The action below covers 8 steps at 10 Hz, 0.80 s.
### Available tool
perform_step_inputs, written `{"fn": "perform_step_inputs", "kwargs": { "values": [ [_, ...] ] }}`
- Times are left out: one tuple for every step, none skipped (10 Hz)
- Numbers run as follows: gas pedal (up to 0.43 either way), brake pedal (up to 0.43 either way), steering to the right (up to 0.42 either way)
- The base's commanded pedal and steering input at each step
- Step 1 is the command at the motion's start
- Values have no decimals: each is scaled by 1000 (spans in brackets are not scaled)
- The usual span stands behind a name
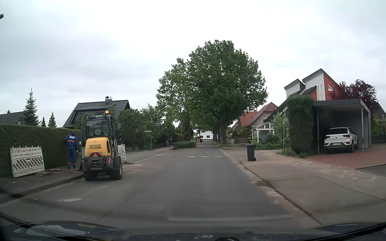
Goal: Follow the waypoints while adhering to traffic rules and regulations
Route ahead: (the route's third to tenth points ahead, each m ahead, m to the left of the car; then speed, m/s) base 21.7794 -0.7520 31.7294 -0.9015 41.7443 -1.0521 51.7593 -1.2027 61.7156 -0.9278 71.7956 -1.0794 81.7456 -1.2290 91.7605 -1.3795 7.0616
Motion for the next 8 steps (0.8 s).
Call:
{"fn": "perform_step_inputs", "kwargs": {
  "values": [
    [0, 0, 0],
    [0, 0, 0],
    [0, 0, 0],
    [0, 0, 0],
    [0, 0, 0],
    [0, 0, 0],
    [0, 0, 0],
    [0, 0, 0]
  ]
}}
